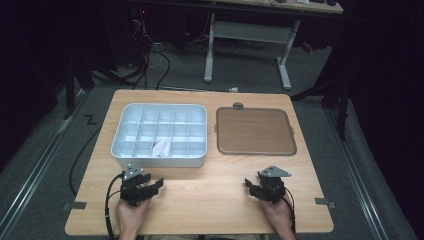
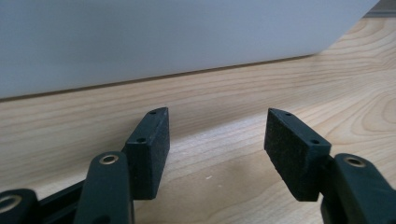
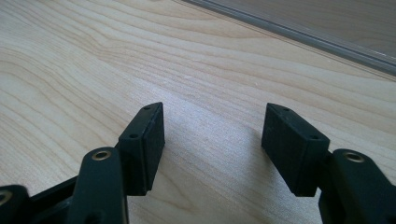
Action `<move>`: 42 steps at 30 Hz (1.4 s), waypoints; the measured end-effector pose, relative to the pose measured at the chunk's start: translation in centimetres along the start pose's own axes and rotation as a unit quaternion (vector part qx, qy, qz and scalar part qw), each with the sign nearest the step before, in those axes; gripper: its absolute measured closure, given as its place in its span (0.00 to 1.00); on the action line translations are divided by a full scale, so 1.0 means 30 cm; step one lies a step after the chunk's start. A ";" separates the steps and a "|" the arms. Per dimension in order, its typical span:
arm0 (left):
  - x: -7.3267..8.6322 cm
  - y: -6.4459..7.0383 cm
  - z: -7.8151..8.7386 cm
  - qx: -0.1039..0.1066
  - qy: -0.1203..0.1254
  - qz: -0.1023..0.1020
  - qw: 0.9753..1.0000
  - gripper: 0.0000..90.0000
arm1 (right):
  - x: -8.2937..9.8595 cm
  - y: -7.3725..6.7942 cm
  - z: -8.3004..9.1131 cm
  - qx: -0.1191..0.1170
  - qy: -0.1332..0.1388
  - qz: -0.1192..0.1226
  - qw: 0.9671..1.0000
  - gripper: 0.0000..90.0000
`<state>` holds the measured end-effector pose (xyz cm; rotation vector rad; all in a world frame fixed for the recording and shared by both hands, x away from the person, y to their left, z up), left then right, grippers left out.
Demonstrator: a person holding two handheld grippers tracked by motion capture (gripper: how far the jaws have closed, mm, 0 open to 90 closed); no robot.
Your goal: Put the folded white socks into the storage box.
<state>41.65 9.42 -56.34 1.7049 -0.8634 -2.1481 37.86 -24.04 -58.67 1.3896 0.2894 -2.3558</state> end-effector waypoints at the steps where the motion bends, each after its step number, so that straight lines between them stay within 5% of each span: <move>1: 0.000 0.000 -0.003 -0.001 0.002 -0.002 1.000 0.46 | 0.000 0.000 0.000 0.000 0.000 0.000 1.000 0.44; 22: 0.045 0.026 -0.034 0.010 0.007 -0.086 0.996 0.40 | 0.000 -0.001 0.000 0.000 0.000 0.000 1.000 0.44; 31: 0.048 0.028 -0.033 0.014 0.005 -0.090 0.996 0.38 | 0.000 -0.001 0.000 -0.003 0.000 0.003 1.000 0.43; 35: 0.066 0.035 -0.035 0.013 0.003 -0.117 0.993 0.36 | 0.000 -0.001 0.000 -0.003 0.000 0.003 1.000 0.43; 42: 0.066 0.036 -0.034 0.014 0.001 -0.115 0.993 0.35 | 0.000 -0.001 0.000 -0.003 -0.001 0.003 1.000 0.42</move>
Point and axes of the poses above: each handheld gripper's, and its own axes: z roughly backward along the jaws, x roughly out of its underside, y roughly to its right, the point moved 8 cm from there along -z, roughly forward along the jaws, and after that the axes turned 14 degrees about y, right-handed, at the moved point
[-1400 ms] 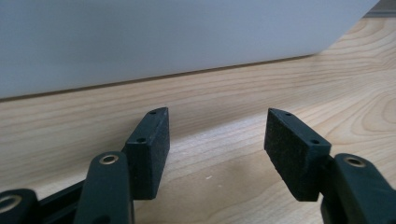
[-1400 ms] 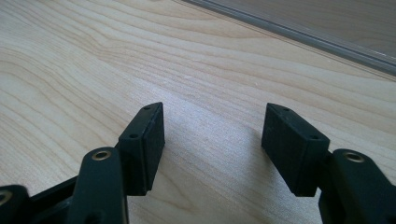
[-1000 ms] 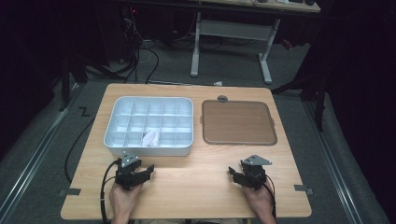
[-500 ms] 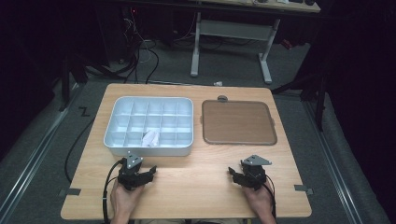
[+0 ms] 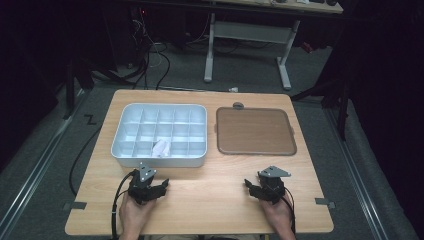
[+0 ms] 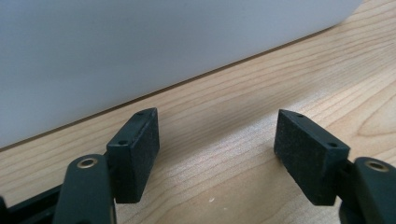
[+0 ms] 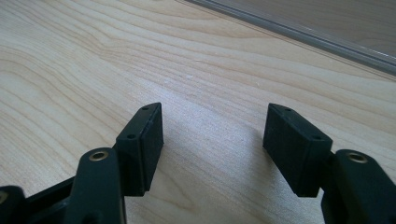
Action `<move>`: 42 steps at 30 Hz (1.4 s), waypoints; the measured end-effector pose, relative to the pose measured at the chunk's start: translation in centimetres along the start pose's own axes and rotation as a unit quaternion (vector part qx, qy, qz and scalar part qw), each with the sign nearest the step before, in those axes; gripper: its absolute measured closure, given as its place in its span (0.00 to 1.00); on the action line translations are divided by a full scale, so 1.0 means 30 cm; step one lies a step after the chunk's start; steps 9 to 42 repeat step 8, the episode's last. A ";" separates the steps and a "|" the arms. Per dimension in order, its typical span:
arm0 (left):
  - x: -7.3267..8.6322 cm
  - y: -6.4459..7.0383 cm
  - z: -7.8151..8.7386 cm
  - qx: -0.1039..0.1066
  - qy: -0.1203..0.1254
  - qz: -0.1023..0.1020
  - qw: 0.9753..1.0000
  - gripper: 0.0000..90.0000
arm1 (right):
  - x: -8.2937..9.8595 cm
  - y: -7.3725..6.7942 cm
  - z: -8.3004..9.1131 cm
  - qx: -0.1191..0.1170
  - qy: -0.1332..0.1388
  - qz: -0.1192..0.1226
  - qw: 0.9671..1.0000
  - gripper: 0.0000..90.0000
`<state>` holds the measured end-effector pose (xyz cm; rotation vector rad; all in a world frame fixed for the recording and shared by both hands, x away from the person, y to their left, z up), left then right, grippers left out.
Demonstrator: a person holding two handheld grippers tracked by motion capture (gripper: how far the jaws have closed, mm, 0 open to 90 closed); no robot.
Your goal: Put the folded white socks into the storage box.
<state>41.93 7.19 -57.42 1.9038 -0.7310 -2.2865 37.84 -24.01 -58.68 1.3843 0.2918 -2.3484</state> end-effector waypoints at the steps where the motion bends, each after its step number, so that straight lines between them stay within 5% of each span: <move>1: 0.000 0.000 0.000 0.001 -0.001 0.000 1.000 0.34 | 0.000 0.000 0.000 0.000 0.000 -0.001 1.000 0.42; 42: 0.002 0.002 0.001 0.002 -0.001 -0.002 1.000 0.33 | 0.000 0.000 0.000 0.000 0.000 0.000 1.000 0.42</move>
Point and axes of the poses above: each handheld gripper's, and its own axes: z roughly backward along the jaws, x roughly out of its underside, y roughly to its right, the point moved 8 cm from there along -z, roughly forward along the jaws, and after that the axes turned 14 degrees about y, right-handed, at the moved point
